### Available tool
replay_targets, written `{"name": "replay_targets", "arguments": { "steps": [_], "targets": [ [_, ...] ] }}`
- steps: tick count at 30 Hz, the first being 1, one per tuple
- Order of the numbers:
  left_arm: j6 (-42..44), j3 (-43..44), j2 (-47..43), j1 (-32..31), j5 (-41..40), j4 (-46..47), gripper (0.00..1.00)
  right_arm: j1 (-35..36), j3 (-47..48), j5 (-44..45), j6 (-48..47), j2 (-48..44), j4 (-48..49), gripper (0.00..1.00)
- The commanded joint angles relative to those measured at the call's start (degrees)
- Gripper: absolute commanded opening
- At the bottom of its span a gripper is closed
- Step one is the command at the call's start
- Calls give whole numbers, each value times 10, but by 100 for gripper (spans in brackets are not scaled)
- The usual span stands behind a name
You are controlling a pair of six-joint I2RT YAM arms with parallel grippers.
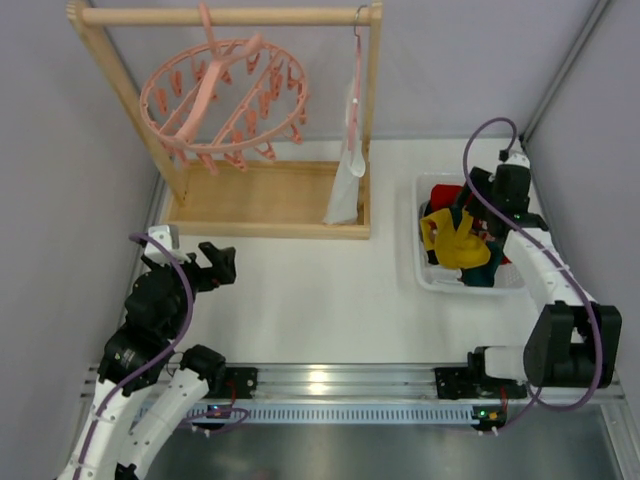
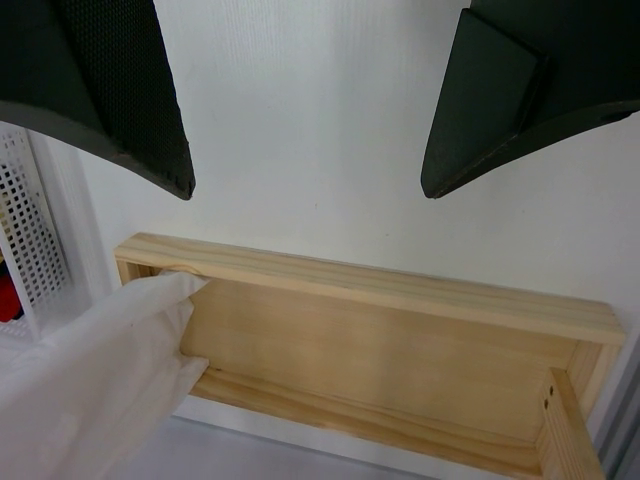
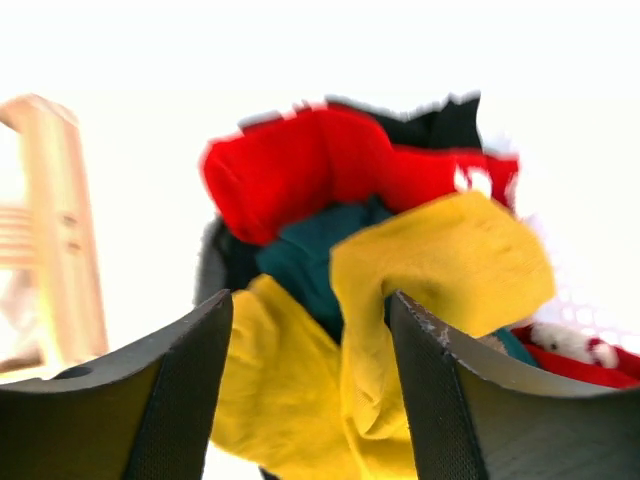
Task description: Remove the socks clipped to the hanger
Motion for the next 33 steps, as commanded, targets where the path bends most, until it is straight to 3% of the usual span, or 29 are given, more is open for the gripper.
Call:
{"name": "replay_targets", "arguments": {
  "steps": [1,4,5,8,13,18,24,33],
  "targets": [
    [7,5,11,1,-33,14,98,-6,38,-4,-12,-51,-48,67],
    [15,6,30,1,-57,15,98,-6,49,-10,-23,-93,-71,78],
    [23,7,34,1,-61,15,99,-6,51,-11,-28,-106,-83,99],
    [47,17,57,1,-79,16,98,3,53,-54,-67,-178,-115,99],
    [65,50,98,1,-117,33,99,39,68,-44,-117,-317,-202,99],
    [95,50,99,1,-75,41,99,128,68,56,-141,-437,-274,99],
    [128,10,47,2,-54,81,99,203,63,193,-140,-516,-338,99],
    [111,-34,6,81,37,94,99,214,45,228,-144,-553,-367,99]
  ]
}}
